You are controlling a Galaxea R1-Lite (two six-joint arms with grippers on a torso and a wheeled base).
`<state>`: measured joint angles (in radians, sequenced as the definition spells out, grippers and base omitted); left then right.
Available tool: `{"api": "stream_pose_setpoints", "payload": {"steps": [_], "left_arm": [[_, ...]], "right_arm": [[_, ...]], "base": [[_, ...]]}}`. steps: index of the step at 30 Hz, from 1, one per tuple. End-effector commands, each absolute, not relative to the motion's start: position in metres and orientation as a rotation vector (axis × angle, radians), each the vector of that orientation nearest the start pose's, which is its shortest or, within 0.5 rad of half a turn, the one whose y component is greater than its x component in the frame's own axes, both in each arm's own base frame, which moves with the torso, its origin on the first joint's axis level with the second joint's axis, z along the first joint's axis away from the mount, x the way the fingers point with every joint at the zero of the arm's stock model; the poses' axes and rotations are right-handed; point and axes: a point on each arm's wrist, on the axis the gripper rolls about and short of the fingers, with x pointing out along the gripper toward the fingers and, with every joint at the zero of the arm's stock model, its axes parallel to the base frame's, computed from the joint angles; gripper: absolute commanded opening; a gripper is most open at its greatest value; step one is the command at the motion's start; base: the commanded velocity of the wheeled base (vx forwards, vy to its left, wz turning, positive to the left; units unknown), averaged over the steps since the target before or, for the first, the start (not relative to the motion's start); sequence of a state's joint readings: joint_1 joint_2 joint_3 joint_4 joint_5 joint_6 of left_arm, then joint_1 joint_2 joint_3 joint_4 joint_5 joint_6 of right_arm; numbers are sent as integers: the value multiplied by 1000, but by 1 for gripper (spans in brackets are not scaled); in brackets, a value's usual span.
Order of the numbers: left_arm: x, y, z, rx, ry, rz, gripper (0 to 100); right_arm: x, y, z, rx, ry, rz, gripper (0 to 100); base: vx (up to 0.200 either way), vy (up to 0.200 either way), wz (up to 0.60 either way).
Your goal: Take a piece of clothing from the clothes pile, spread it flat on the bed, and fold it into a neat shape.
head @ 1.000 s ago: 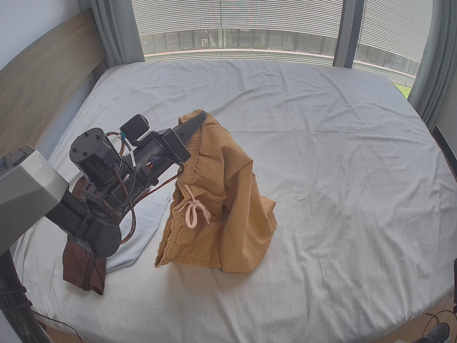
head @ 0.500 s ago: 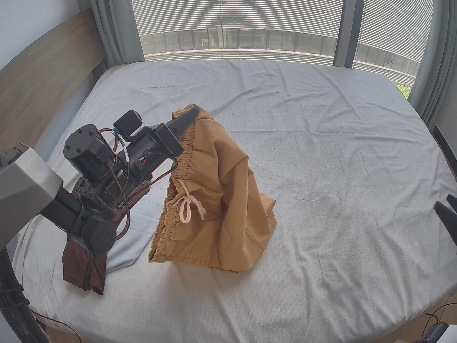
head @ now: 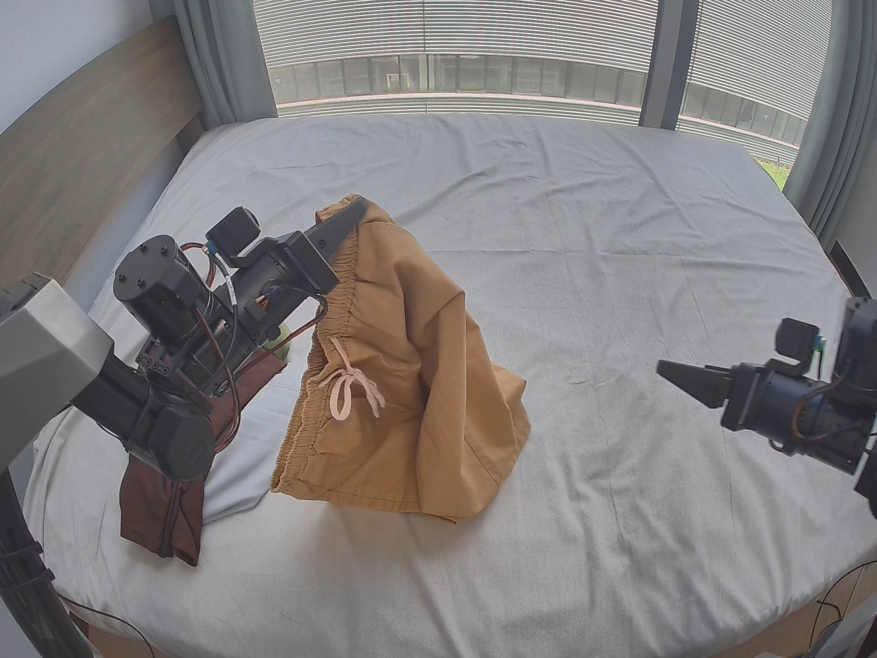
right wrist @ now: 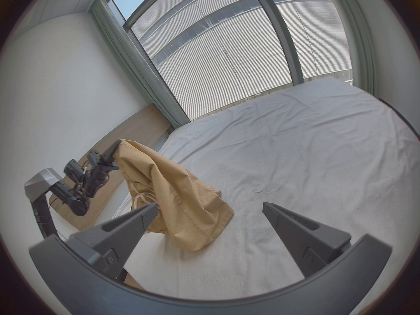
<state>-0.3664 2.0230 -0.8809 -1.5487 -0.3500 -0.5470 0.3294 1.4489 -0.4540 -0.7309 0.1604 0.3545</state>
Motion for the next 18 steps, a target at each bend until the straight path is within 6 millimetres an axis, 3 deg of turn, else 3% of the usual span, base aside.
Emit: {"api": "stream_pose_setpoints", "payload": {"steps": [1,18], "left_arm": [[340,-135,182,-517,-214,-793,0],[340,-136,179,-515,-204,-791,0]], "right_arm": [[268,101,94,329,496,438,100],[305,138,51,357,595,477,100]], "base": [[0,0,0],[0,0,0]]}}
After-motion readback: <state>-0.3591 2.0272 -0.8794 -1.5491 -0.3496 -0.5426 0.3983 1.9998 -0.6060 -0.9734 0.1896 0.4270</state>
